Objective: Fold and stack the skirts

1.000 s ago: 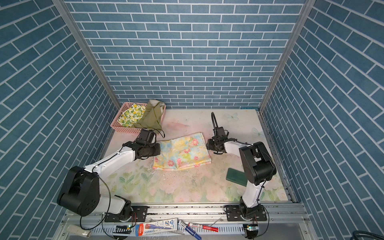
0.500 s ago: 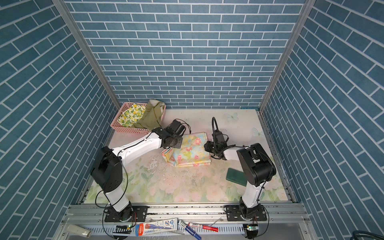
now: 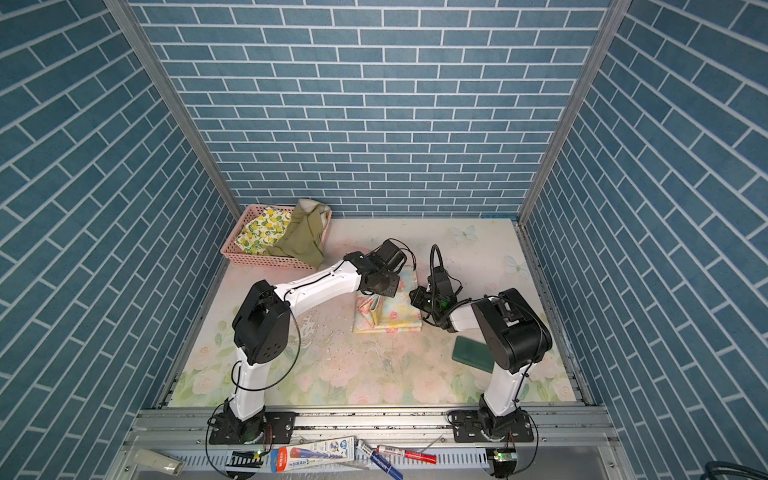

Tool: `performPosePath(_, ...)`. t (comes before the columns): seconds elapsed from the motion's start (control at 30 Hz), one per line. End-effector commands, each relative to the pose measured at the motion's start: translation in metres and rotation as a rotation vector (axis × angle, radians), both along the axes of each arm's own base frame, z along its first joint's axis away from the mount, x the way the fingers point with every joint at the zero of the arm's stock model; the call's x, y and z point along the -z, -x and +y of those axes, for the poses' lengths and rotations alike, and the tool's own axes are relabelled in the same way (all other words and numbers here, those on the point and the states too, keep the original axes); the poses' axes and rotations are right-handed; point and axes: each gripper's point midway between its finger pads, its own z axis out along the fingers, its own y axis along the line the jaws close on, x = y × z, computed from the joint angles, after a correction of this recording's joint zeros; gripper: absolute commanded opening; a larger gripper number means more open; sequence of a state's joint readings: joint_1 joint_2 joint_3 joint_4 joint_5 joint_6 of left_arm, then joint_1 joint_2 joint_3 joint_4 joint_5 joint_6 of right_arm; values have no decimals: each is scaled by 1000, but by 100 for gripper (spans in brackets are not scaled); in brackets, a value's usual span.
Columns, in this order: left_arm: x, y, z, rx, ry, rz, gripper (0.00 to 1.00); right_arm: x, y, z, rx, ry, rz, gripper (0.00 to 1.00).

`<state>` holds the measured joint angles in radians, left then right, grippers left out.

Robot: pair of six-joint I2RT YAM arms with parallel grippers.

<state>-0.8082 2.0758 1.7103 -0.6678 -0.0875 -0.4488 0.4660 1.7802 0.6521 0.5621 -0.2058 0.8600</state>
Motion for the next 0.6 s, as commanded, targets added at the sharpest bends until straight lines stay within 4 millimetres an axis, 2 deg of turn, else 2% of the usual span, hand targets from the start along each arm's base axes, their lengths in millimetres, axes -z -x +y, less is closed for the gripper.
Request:
performPosePath(0.0,-3,2,-27,3,114,31,0,41,30,-10,24,38,160,21)
performPosePath(0.3,-4,-1,-50,-42,275,65,0,43,29,-11,43,19,157,21)
performPosePath(0.37,2,-3,-50,-64,300,81,0,43,29,-11,46,15,155,23)
performPosePath(0.47,12,-8,-48,-97,336,107,0,40,31,-13,53,16,148,29)
performPosePath(0.5,13,-9,-48,-105,352,107,4,39,31,-15,56,17,145,33)
performPosePath(0.53,12,-10,-49,-109,371,106,16,37,32,-16,56,17,138,36)
performPosePath(0.57,9,-11,-50,-110,389,103,22,36,33,-19,60,20,138,40)
